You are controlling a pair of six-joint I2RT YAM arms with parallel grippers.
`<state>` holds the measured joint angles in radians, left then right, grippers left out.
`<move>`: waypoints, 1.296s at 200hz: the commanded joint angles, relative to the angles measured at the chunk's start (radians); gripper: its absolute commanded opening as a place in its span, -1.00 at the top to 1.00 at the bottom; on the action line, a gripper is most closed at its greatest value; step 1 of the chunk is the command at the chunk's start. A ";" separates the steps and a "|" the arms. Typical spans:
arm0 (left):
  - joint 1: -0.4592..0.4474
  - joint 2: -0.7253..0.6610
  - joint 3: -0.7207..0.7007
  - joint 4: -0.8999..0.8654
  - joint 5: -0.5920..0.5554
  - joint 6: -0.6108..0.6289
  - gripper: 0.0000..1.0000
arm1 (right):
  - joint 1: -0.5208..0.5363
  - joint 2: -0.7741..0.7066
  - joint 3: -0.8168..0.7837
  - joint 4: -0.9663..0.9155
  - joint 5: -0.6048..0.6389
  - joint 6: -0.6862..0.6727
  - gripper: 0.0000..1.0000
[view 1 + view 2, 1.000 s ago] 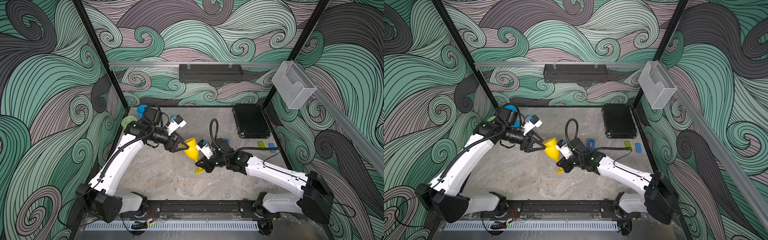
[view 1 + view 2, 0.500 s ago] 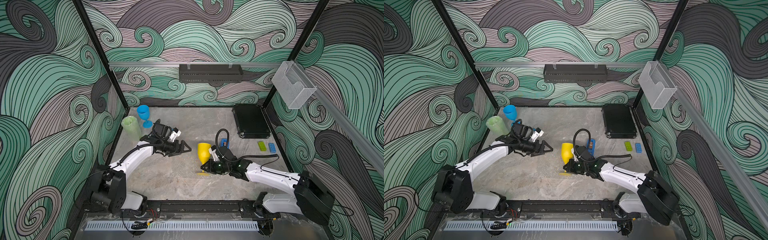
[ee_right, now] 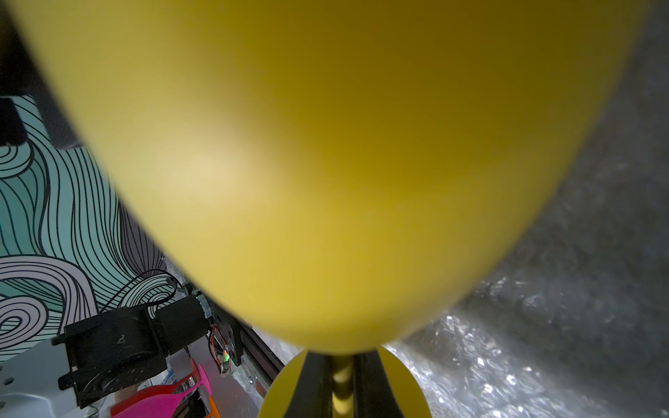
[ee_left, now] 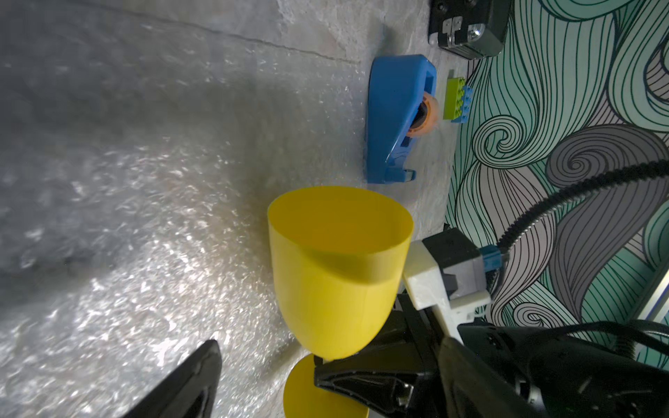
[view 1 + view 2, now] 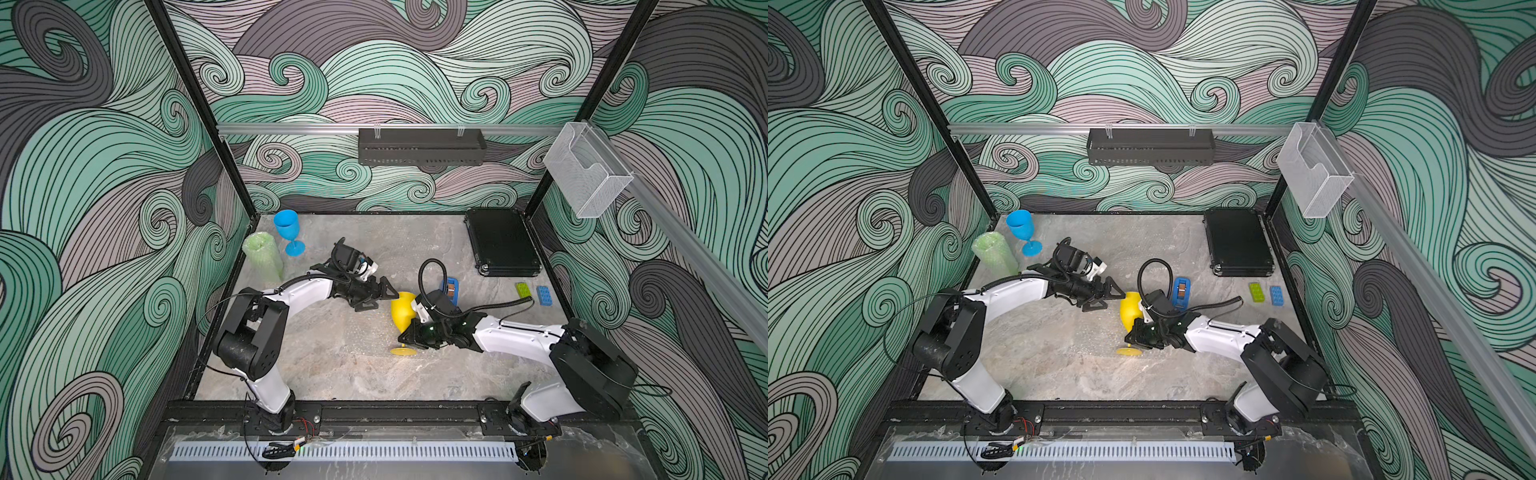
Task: Wrap wine glasses in bubble wrap
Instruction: Place the wine glass on the bubble wrap.
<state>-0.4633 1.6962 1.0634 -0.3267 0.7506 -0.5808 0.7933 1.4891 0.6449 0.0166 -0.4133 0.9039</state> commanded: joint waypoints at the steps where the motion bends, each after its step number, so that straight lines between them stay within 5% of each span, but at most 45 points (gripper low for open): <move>1: -0.029 0.021 0.049 -0.033 -0.010 -0.004 -0.85 | -0.008 0.008 0.018 -0.009 -0.022 -0.023 1.00; 179: -0.057 0.158 0.082 -0.146 -0.117 0.013 -0.62 | -0.043 0.086 0.036 -0.102 -0.070 -0.060 0.87; 227: -0.061 0.156 0.060 -0.162 -0.155 0.039 -0.58 | -0.047 0.001 0.069 -0.202 -0.048 -0.102 0.32; 259: -0.061 0.156 0.080 -0.187 -0.168 0.055 -0.57 | -0.067 -0.133 0.081 -0.334 -0.005 -0.162 0.14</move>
<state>-0.5133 1.8290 1.1366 -0.4419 0.6621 -0.5468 0.7456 1.4612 0.7029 -0.2012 -0.4660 0.8005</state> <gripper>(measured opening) 0.788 0.412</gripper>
